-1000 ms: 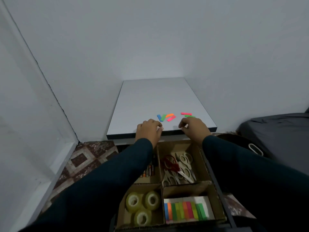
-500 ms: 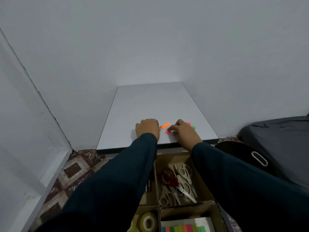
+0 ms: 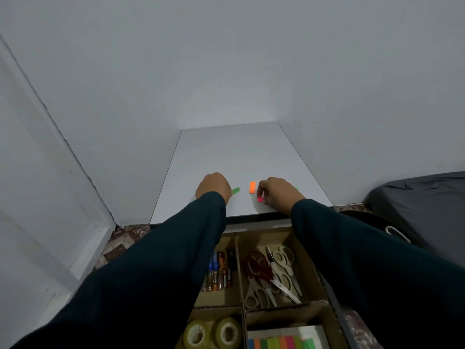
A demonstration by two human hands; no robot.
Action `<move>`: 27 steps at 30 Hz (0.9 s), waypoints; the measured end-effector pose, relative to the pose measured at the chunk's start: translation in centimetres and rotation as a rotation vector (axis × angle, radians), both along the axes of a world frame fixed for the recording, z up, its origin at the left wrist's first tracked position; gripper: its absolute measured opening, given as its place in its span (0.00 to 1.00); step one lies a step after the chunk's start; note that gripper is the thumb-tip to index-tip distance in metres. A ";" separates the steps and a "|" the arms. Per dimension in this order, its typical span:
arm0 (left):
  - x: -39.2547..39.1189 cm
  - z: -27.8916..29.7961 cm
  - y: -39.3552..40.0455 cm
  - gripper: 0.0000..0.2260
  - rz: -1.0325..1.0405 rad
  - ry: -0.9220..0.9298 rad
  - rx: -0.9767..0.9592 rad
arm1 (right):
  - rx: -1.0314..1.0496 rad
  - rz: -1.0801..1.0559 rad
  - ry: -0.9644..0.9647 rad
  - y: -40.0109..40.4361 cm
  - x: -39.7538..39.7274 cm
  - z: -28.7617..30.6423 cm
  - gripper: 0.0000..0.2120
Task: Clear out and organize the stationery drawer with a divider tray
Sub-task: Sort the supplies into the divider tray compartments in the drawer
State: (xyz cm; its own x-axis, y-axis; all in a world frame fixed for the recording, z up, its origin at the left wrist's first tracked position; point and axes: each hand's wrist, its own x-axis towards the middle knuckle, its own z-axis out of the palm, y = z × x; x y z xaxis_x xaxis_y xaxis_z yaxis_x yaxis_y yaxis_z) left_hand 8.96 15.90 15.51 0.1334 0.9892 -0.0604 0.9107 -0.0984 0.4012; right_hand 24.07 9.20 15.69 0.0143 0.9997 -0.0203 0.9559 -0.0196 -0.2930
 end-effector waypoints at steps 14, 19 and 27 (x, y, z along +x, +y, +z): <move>-1.6 1.0 0.5 0.19 0.058 -0.061 -0.261 | 0.070 0.054 0.038 1.1 1.2 0.0 0.11; -1.2 0.9 0.3 0.15 0.060 0.105 -0.123 | 0.067 0.105 -0.022 1.7 1.7 -0.2 0.13; -1.1 0.8 0.2 0.10 -0.011 0.143 -0.076 | 0.038 0.156 -0.123 2.3 2.0 0.8 0.10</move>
State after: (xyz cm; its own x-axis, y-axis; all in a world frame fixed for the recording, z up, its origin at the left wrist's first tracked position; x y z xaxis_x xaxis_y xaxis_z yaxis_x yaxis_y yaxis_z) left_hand 7.87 16.09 16.27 0.1292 0.9796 -0.1541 0.9579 -0.0832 0.2746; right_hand 26.06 11.45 16.51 -0.1405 0.9900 0.0100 0.9752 0.1401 -0.1713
